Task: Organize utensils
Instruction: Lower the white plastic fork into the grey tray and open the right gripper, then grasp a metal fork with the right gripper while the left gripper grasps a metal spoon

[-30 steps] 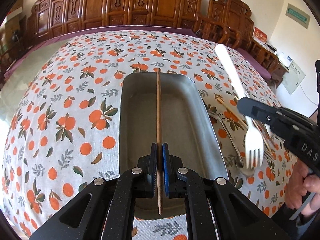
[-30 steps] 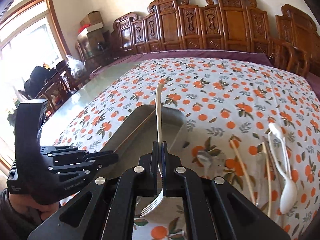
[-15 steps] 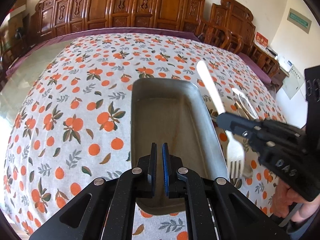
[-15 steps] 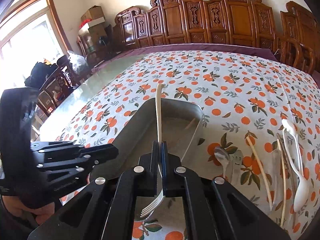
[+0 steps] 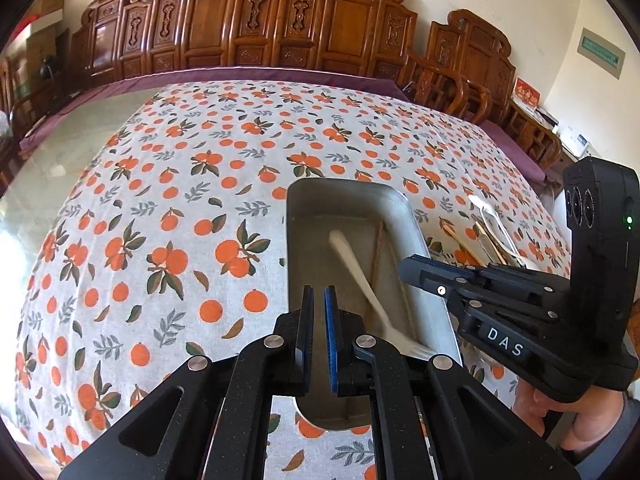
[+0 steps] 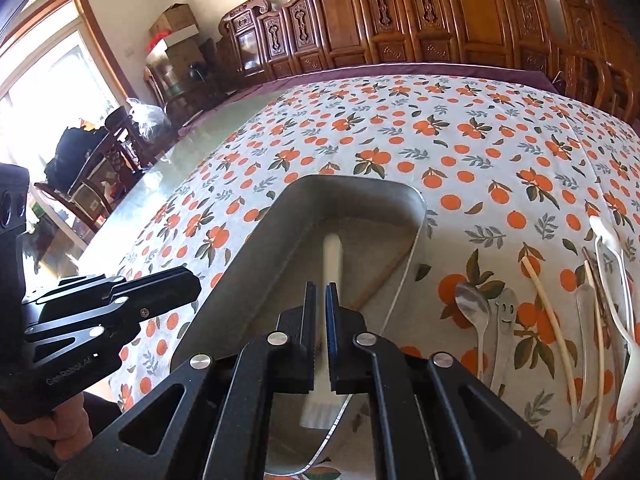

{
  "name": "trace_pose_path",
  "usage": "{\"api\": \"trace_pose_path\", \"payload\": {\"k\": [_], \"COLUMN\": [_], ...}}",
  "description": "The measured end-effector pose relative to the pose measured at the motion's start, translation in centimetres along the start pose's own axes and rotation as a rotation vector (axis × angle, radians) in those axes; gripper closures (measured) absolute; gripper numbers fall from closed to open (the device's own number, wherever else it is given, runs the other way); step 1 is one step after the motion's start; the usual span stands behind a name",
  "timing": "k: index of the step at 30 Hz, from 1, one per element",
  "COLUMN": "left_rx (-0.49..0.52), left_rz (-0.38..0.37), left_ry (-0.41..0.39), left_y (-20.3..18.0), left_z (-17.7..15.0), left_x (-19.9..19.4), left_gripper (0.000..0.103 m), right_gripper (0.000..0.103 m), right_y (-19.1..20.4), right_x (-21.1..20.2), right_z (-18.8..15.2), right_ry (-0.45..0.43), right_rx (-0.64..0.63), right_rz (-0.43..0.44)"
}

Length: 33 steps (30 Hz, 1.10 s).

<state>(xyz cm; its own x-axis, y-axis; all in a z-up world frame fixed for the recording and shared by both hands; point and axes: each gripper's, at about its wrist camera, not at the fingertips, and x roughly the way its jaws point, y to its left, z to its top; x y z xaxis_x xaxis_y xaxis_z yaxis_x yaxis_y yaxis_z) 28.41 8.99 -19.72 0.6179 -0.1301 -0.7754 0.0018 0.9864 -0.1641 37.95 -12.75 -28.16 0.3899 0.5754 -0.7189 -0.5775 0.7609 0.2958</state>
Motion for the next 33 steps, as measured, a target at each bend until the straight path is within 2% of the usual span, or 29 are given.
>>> {"api": "trace_pose_path", "payload": {"k": [5,13,15,16,17,22,23,25,28,31,33], "left_rx": [0.018,0.060,0.070,0.077,0.088,0.112,0.115,0.117,0.122,0.125,0.131], "left_rz": [-0.013,-0.051,-0.064,-0.069,-0.073,-0.088,-0.090,-0.093,-0.097,-0.095,-0.093], "left_ry": [-0.007,-0.029,-0.032,-0.035,-0.040,-0.042,-0.040,-0.043,-0.042,-0.039,-0.038], "left_y": [-1.0,-3.7,-4.5,-4.9,-5.4,-7.1,-7.4,-7.8,-8.3,-8.6,-8.9], "left_z": [0.1,0.2,0.2,0.2,0.2,0.1,0.1,0.0,-0.1,-0.3,-0.4], "left_x": [-0.1,-0.6,-0.6,-0.6,-0.7,-0.6,-0.6,-0.6,-0.5,-0.2,-0.2], "left_gripper": [0.099,0.097,0.087,0.077,0.074,0.070,0.064,0.054,0.053,0.043,0.043], "right_gripper": [0.095,0.095,0.095,0.095,0.095,0.095,0.095,0.095,0.091,0.090,0.090], "right_y": [-1.0,-5.6,-7.0,-7.6,-8.2,-11.0,-11.4,-12.0,-13.1,-13.3,-13.7], "right_x": [-2.3,-8.6,-10.1,-10.5,-11.0,-12.4,-12.4,-12.0,-10.9,-9.7,-8.9], "right_z": [0.0,-1.1,-1.6,-1.6,-1.8,-2.9,-3.2,-3.9,-5.0,-5.6,-6.1], "right_ry": [-0.038,-0.099,-0.109,-0.110,-0.112,-0.121,-0.118,-0.111,-0.082,-0.052,-0.029], "right_rx": [-0.011,-0.040,-0.044,-0.044,-0.042,-0.020,-0.016,-0.004,0.020,0.020,0.026], "right_rz": [-0.008,-0.150,-0.195,-0.208,-0.224,-0.288,-0.298,-0.309,-0.305,-0.305,-0.305]}}
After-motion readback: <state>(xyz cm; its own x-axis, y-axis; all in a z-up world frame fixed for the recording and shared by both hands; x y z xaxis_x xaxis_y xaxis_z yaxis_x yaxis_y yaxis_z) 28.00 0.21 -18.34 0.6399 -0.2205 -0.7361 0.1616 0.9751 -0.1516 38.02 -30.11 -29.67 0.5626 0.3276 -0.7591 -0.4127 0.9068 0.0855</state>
